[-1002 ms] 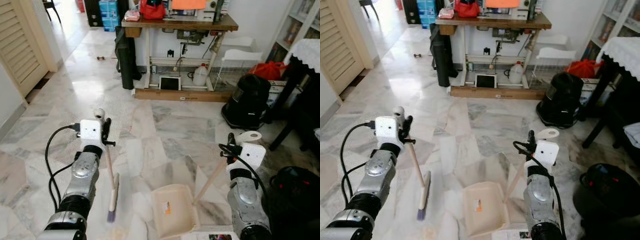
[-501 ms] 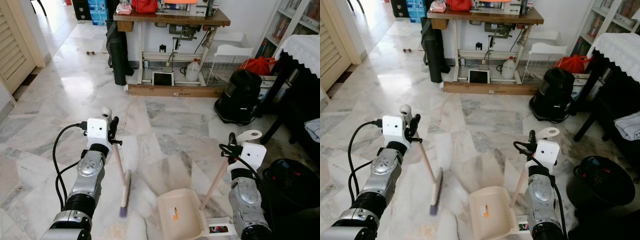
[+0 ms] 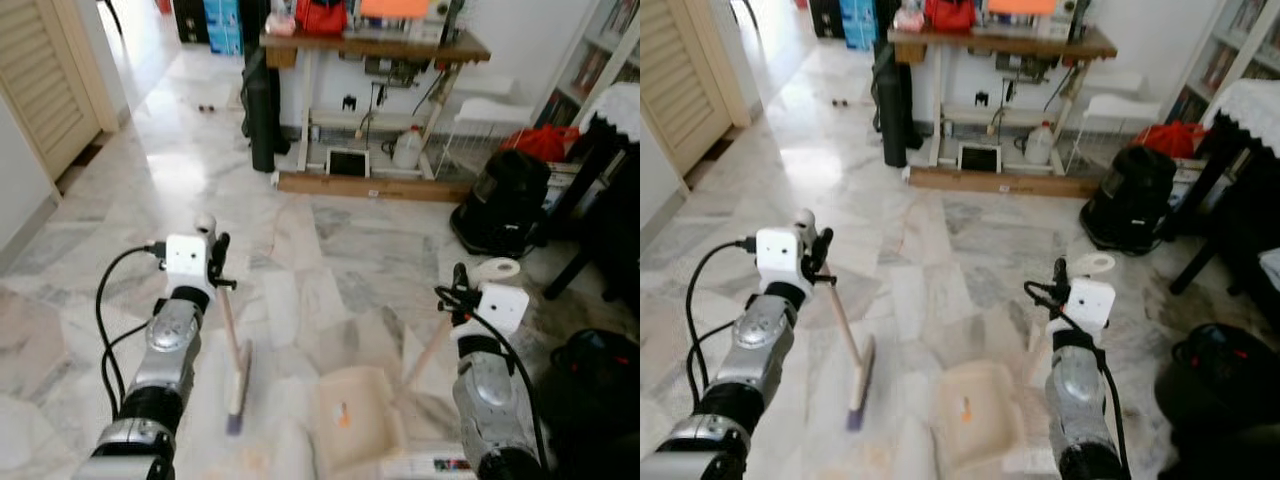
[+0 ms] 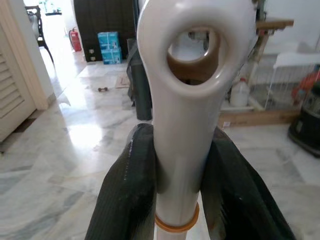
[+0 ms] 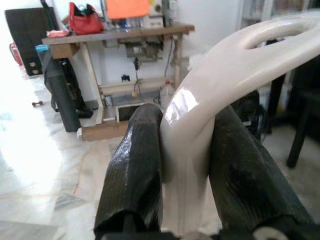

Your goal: Sweep floor

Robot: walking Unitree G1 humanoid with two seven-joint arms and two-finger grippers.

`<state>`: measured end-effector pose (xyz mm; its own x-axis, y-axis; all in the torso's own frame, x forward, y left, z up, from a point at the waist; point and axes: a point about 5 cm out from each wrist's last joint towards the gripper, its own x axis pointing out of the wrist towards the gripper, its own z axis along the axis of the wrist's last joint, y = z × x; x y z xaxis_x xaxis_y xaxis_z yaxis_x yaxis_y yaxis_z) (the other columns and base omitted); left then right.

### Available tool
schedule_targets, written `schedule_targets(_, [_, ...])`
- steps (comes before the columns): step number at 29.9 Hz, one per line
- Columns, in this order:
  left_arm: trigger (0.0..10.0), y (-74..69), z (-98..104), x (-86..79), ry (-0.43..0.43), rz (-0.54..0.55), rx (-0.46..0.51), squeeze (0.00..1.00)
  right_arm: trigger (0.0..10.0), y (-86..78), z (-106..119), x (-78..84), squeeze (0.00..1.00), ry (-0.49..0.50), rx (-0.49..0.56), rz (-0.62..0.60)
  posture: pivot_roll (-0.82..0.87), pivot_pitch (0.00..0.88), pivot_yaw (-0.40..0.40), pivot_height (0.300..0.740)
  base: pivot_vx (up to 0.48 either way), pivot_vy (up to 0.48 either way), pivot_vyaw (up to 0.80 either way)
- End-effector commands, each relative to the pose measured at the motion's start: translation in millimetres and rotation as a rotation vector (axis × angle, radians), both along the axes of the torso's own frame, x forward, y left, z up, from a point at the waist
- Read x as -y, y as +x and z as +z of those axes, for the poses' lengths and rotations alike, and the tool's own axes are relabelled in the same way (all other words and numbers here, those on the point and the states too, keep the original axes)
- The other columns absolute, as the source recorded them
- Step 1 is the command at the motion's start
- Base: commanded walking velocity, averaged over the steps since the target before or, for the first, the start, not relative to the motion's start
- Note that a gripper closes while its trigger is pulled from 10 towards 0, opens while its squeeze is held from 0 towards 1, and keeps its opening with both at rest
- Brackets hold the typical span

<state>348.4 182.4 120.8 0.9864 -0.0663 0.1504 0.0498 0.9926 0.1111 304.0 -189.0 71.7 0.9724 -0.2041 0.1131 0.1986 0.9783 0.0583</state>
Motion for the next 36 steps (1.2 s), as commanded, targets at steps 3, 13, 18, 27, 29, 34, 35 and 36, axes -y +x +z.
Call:
schedule_targets(3, [10.0, 4.2, 15.3, 12.3, 0.003, -0.043, 0.064, 0.0, 10.0, 1.0, 7.0, 7.5, 0.0, -0.005, 0.032, -0.025, 0.06, 0.018, -0.021, 0.74, 0.329, 0.0, 0.0])
schedule_targets(13, [10.0, 4.0, 16.1, 12.3, 0.002, -0.04, 0.069, 0.0, 10.0, 0.6, 6.9, 7.5, 0.0, 0.002, 0.032, -0.025, 0.06, 0.028, -0.021, 0.74, 0.463, 0.0, 0.0])
schedule_targets(18, [10.0, 3.6, 16.1, 12.6, 0.001, -0.041, 0.07, 0.0, 10.0, 0.5, 6.7, 7.4, 0.0, 0.004, 0.031, -0.024, 0.06, 0.028, -0.022, 0.74, 0.48, 0.0, 0.0])
schedule_targets(27, [10.0, 3.2, 16.3, 13.3, -0.004, -0.045, 0.072, 0.0, 10.0, 0.2, 6.8, 7.5, 0.0, 0.004, 0.032, -0.025, 0.06, 0.02, -0.022, 0.74, 0.48, 0.0, 0.0])
schedule_targets(29, [10.0, 3.3, 16.6, 14.1, -0.007, -0.046, 0.076, 0.0, 10.0, 0.3, 7.0, 8.3, 0.0, 0.001, 0.033, -0.026, 0.06, 0.015, -0.022, 0.74, 0.48, 0.0, 0.0])
schedule_targets(34, [10.0, 3.5, 17.0, 14.3, -0.008, -0.046, 0.077, 0.0, 10.0, 0.5, 7.3, 8.8, 0.0, 0.0, 0.033, -0.025, 0.06, 0.014, -0.024, 0.74, 0.48, 0.0, 0.0])
schedule_targets(35, [10.0, 3.7, 17.2, 14.4, -0.008, -0.046, 0.077, 0.0, 10.0, 0.6, 7.4, 9.0, 0.0, -0.001, 0.032, -0.024, 0.06, 0.014, -0.025, 0.74, 0.48, 0.0, 0.0])
schedule_targets(36, [10.0, 3.7, 17.3, 14.6, -0.008, -0.046, 0.078, 0.0, 10.0, 0.7, 7.5, 9.1, 0.0, -0.001, 0.032, -0.024, 0.06, 0.016, -0.026, 0.74, 0.48, 0.0, 0.0])
